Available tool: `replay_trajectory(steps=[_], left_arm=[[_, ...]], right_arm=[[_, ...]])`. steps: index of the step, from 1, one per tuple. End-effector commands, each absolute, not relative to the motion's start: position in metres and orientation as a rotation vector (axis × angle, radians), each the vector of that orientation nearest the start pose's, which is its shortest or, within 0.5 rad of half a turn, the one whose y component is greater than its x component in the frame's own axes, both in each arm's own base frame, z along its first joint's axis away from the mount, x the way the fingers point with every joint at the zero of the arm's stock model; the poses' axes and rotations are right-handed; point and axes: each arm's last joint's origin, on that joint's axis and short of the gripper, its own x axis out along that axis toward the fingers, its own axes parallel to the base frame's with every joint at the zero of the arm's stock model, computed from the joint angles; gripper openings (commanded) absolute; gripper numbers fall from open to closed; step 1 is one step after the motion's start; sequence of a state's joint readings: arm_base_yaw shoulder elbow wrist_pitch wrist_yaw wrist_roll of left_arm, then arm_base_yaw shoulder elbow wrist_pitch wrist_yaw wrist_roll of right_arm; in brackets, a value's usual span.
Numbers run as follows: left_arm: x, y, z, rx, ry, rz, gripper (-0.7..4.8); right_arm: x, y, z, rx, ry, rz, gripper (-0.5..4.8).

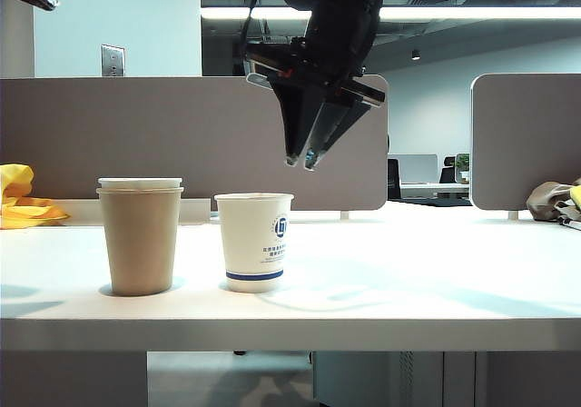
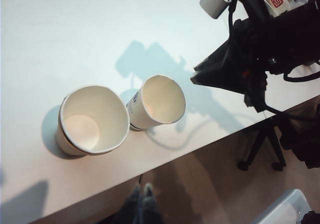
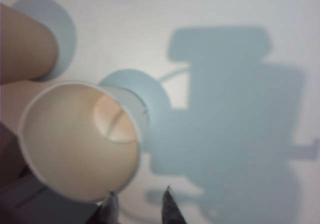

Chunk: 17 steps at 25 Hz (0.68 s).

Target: Pick up all the paper cups on the table one by one and stack them together.

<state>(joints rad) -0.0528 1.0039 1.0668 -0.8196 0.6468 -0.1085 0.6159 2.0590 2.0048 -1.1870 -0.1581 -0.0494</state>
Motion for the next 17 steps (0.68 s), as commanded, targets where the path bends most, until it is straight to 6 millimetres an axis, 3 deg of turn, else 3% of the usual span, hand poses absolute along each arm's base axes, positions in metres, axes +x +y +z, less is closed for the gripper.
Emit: replay_trajectory(steps=[1, 15, 16, 17], left_arm=[[0.184, -0.027, 0.341, -0.324, 0.762, -0.640, -0.06], [0.182, -0.027, 0.339, -0.332, 0.791, -0.635, -0.06], [0.182, -0.027, 0.339, -0.332, 0.793, -0.635, -0.06], [0.182, -0.027, 0.338, -0.334, 0.798, -0.634, -0.06]], right_arm=[[0.341, 0.251, 0.291, -0.279, 1.248, 0.723, 1.17], [0.350, 0.259, 0.254, -0.270, 1.347, 0.743, 1.11], [0.351, 0.259, 0.253, -0.268, 1.346, 0.744, 0.96], [0.352, 0.260, 0.250, -0.263, 1.350, 0.752, 0.35]])
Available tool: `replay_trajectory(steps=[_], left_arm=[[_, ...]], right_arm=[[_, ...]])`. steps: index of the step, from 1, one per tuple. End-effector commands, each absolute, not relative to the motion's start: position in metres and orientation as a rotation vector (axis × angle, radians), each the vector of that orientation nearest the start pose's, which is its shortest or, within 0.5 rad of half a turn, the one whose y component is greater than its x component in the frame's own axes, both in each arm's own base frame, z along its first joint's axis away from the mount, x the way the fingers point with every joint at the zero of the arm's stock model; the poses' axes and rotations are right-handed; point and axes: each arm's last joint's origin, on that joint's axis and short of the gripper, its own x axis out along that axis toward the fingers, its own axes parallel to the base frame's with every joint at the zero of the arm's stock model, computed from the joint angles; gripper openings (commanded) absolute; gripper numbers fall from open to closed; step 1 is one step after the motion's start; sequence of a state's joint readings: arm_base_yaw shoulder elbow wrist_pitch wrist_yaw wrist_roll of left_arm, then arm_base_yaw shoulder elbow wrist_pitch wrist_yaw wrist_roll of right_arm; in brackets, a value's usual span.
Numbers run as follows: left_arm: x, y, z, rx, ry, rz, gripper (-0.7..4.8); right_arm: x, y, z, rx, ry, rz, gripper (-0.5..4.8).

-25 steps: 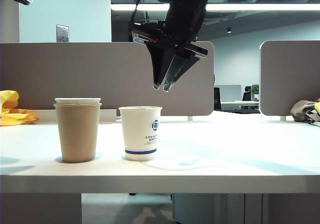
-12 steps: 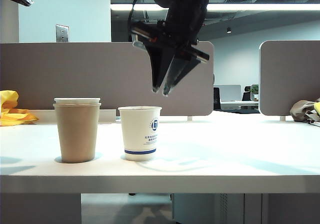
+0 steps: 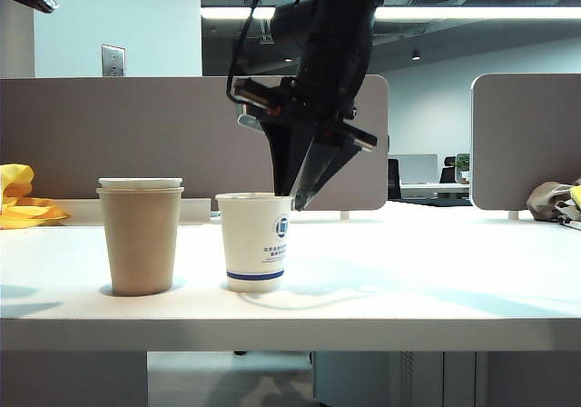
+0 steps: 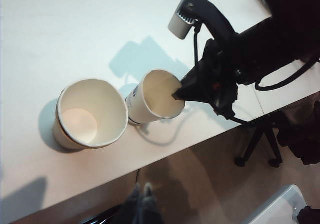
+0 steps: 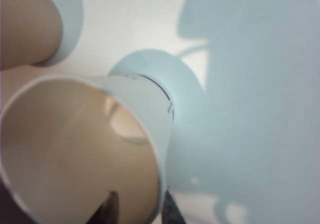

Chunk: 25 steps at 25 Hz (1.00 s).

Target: Pick up all the paper cups on the table one by one and stack them together.

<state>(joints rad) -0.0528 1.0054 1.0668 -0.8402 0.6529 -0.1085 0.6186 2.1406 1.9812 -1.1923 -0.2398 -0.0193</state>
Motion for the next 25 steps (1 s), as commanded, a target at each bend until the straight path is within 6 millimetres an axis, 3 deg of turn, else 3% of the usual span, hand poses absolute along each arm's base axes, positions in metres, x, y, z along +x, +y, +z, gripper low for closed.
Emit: replay_trajectory(steps=[1, 6, 9, 19, 21, 25], left_arm=[[0.181, -0.027, 0.338, -0.334, 0.800, -0.634, -0.06], [0.181, -0.027, 0.338, -0.332, 0.799, -0.634, -0.06], [0.181, -0.027, 0.338, -0.330, 0.800, -0.631, -0.06], [0.182, -0.026, 0.337, -0.293, 0.802, -0.586, -0.06], [0.182, -0.025, 0.337, -0.288, 0.802, -0.571, -0.06], [0.182, -0.025, 0.336, -0.282, 0.809, -0.562, -0.06]], right_arm=[[0.352, 0.261, 0.249, -0.256, 1.353, 0.761, -0.01], [0.353, 0.261, 0.252, -0.254, 1.339, 0.762, -0.03], [0.353, 0.261, 0.267, -0.249, 1.316, 0.767, -0.03], [0.344, 0.273, 0.356, -0.196, 1.040, 0.850, -0.03], [0.337, 0.282, 0.365, -0.199, 0.998, 0.880, -0.03], [0.329, 0.292, 0.363, -0.215, 1.002, 0.907, -0.03]])
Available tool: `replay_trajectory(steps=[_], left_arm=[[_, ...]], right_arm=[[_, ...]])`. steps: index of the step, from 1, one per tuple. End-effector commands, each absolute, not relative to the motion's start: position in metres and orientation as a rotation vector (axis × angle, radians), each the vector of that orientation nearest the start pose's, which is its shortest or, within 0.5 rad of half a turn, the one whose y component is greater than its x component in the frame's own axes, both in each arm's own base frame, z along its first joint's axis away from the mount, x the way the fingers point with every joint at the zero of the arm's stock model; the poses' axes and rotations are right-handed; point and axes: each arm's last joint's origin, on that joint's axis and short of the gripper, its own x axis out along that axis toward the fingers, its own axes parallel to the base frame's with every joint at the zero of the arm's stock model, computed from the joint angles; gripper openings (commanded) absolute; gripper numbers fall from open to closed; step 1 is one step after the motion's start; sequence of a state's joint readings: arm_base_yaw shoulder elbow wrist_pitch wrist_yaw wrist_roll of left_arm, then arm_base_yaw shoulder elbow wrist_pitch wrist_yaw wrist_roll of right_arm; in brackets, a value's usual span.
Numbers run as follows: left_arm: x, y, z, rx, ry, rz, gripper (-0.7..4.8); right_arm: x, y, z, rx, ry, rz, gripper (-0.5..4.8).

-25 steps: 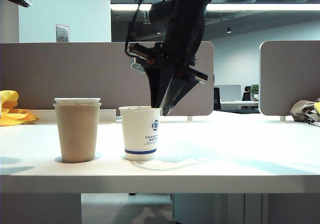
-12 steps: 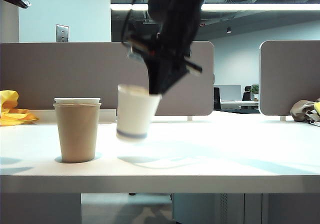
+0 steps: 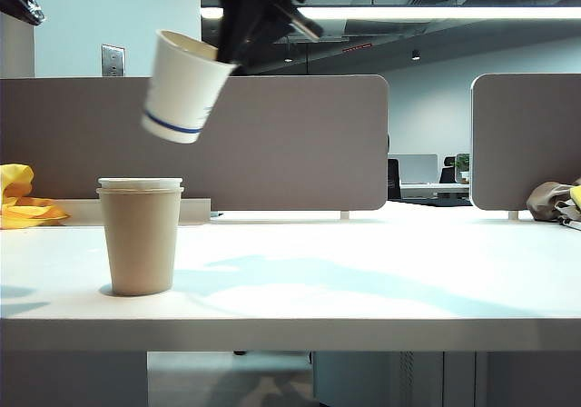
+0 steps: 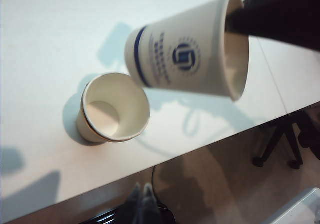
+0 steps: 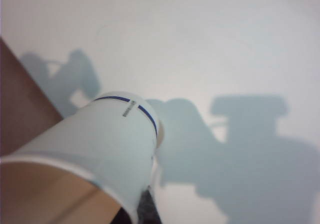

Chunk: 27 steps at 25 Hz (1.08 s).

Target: Pick up all the paper cups on the table one by one and stack them together.

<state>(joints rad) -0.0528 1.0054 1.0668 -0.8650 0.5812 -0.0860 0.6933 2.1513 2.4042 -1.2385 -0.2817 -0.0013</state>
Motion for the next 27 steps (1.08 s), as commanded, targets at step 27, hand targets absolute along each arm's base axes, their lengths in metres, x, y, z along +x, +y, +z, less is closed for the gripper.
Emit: replay_trajectory(steps=[27], left_arm=[[0.178, -0.024, 0.334, -0.255, 0.842, -0.530, -0.06]], right_arm=[[0.332, 0.323, 0.320, -0.262, 1.104, 0.932, 1.02]])
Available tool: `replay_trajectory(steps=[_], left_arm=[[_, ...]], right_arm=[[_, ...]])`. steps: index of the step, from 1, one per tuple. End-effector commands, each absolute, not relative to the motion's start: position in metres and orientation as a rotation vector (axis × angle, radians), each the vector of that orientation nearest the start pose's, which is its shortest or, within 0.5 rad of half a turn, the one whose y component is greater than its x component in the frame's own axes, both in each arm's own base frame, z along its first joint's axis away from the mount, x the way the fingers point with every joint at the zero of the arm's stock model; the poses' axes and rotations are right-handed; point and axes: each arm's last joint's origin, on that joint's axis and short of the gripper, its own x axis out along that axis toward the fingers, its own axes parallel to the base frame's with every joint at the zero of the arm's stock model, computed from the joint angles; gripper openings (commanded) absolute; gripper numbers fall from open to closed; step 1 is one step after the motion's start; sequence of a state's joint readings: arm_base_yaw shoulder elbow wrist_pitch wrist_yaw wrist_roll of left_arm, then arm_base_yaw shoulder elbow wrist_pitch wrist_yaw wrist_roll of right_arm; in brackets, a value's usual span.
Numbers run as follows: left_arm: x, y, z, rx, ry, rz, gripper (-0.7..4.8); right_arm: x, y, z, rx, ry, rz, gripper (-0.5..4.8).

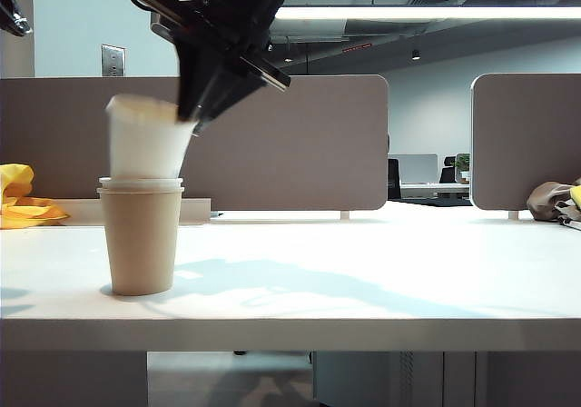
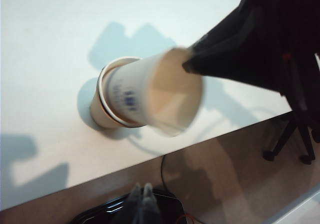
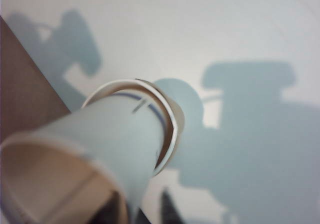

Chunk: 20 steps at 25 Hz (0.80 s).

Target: Pick up all the paper cups on the table one by one and stack them together.

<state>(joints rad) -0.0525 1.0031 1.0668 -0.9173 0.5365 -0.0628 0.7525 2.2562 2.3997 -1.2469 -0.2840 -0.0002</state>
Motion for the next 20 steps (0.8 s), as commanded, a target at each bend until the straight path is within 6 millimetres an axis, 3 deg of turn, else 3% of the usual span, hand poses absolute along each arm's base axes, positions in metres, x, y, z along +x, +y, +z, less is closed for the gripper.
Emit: replay_trajectory(steps=[1, 12, 13, 16, 20], left_arm=[[0.178, -0.024, 0.334, -0.255, 0.842, -0.530, -0.06], [0.180, -0.024, 0.336, -0.249, 0.818, -0.534, -0.06], [0.180, -0.024, 0.337, -0.243, 0.799, -0.537, -0.06], [0.179, -0.024, 0.347, -0.223, 0.698, -0.544, -0.06], [0.168, -0.023, 0.372, -0.168, 0.454, -0.534, -0.06]], right_arm=[[0.333, 0.323, 0.320, -0.261, 1.102, 0.933, 1.36], [0.334, 0.324, 0.321, -0.270, 1.082, 0.931, 1.76], [0.334, 0.322, 0.322, -0.289, 1.071, 0.915, 1.58], [0.337, 0.308, 0.334, -0.318, 1.042, 0.852, -0.08], [0.336, 0.288, 0.363, -0.270, 0.958, 0.829, -0.08]])
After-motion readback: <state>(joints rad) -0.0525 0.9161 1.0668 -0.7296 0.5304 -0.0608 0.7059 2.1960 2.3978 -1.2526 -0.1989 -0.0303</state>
